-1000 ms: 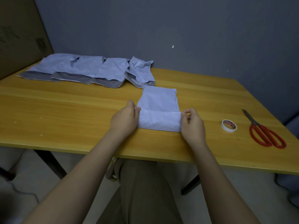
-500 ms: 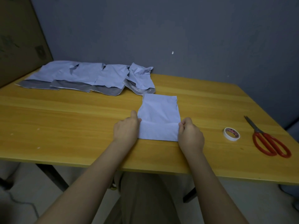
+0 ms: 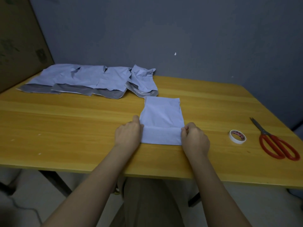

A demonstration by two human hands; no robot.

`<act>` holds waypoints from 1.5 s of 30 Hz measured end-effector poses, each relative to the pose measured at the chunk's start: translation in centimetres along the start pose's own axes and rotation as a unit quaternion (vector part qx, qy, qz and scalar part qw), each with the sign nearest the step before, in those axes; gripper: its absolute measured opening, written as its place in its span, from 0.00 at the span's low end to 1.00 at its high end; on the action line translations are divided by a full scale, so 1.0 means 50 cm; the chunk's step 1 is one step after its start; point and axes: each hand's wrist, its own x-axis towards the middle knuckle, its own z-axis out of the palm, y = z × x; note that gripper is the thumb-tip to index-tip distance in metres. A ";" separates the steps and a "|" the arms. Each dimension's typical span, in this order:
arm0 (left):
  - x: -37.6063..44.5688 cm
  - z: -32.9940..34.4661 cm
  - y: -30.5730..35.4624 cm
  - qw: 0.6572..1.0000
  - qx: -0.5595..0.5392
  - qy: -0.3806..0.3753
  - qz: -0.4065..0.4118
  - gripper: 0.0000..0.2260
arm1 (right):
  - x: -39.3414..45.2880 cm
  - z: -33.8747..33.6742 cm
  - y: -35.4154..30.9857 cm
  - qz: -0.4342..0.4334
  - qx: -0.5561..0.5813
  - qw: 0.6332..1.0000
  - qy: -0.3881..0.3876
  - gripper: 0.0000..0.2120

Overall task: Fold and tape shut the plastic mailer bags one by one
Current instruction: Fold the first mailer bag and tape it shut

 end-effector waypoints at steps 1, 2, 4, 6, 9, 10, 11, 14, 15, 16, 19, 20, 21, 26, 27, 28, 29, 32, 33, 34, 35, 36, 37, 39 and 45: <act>0.000 0.000 0.000 1.000 0.000 -0.001 -0.001 0.09 | 0.001 0.001 0.000 0.002 0.001 1.000 -0.001 0.10; 0.000 0.000 0.000 1.000 0.000 -0.002 -0.002 0.09 | 0.001 0.002 0.000 0.004 0.003 1.000 -0.001 0.10; 0.000 0.001 -0.001 1.000 -0.002 -0.003 -0.004 0.10 | 0.002 0.002 0.001 0.006 0.009 1.000 -0.003 0.10; 0.000 0.003 -0.001 1.000 -0.002 -0.004 -0.006 0.10 | 0.001 0.001 0.000 0.011 0.010 1.000 -0.003 0.10; 0.002 0.003 0.000 1.000 0.002 -0.008 -0.009 0.10 | 0.002 0.000 -0.001 0.016 0.008 1.000 -0.001 0.10; 0.002 0.003 0.001 1.000 0.005 -0.009 -0.009 0.09 | 0.003 0.000 -0.001 0.016 0.008 1.000 -0.002 0.10; 0.003 0.003 0.002 1.000 0.009 -0.009 -0.008 0.09 | 0.004 0.001 -0.001 0.015 0.009 1.000 -0.002 0.10; 0.004 0.002 0.003 1.000 0.018 -0.011 -0.006 0.09 | 0.007 0.002 0.001 0.016 0.007 1.000 -0.007 0.10; 0.004 0.002 0.003 1.000 0.019 -0.011 -0.006 0.09 | 0.008 0.002 0.002 0.017 0.007 1.000 -0.008 0.10; 0.003 0.001 0.003 1.000 0.019 -0.011 -0.008 0.09 | 0.008 0.002 0.002 0.018 0.009 1.000 -0.009 0.10; 0.001 -0.002 0.004 1.000 0.015 -0.013 -0.015 0.10 | 0.007 0.001 0.000 0.020 0.014 1.000 -0.009 0.10; 0.001 -0.002 0.005 1.000 0.014 -0.013 -0.019 0.10 | 0.008 0.000 0.000 0.022 0.015 1.000 -0.010 0.10; 0.002 -0.002 0.005 1.000 0.013 -0.013 -0.021 0.10 | 0.009 -0.001 0.000 0.023 0.014 1.000 -0.011 0.10; 0.002 0.000 0.003 1.000 0.016 -0.010 -0.020 0.07 | 0.013 0.003 0.002 0.024 0.012 1.000 -0.012 0.09; 0.001 0.000 0.004 0.999 0.025 -0.009 -0.019 0.07 | 0.014 0.004 0.002 0.025 0.012 1.000 -0.012 0.08; 0.001 0.000 0.006 0.999 0.035 -0.007 -0.017 0.06 | 0.015 0.005 0.002 0.027 0.013 0.999 -0.013 0.08; 0.000 -0.001 0.008 0.999 0.044 -0.007 -0.015 0.06 | 0.016 0.005 0.002 0.030 0.013 0.999 -0.014 0.08; -0.001 -0.005 0.014 0.998 0.054 -0.019 -0.022 0.06 | 0.020 0.005 0.002 0.029 0.017 0.999 -0.018 0.08; 0.000 -0.006 0.014 0.998 0.051 -0.018 -0.027 0.06 | 0.020 0.004 0.002 0.029 0.019 0.999 -0.019 0.08; 0.000 -0.006 0.013 0.998 0.048 -0.017 -0.031 0.06 | 0.021 0.003 0.002 0.030 0.021 0.999 -0.020 0.08; 0.000 -0.007 0.013 0.998 0.045 -0.015 -0.034 0.06 | 0.021 0.002 0.002 0.033 0.021 0.999 -0.021 0.08; 0.001 -0.004 0.012 0.998 0.044 -0.010 -0.033 0.06 | 0.021 0.002 0.003 0.035 0.020 0.999 -0.021 0.08; 0.001 -0.003 0.012 0.999 0.044 -0.004 -0.032 0.06 | 0.021 0.001 0.003 0.036 0.018 0.999 -0.020 0.08; -0.001 -0.003 0.012 0.999 0.038 0.006 -0.035 0.06 | 0.021 0.000 0.004 0.038 0.019 0.999 -0.017 0.08; 0.009 0.012 -0.013 0.989 0.031 0.131 0.057 0.07 | 0.019 0.002 0.004 -0.023 0.030 0.999 -0.009 0.09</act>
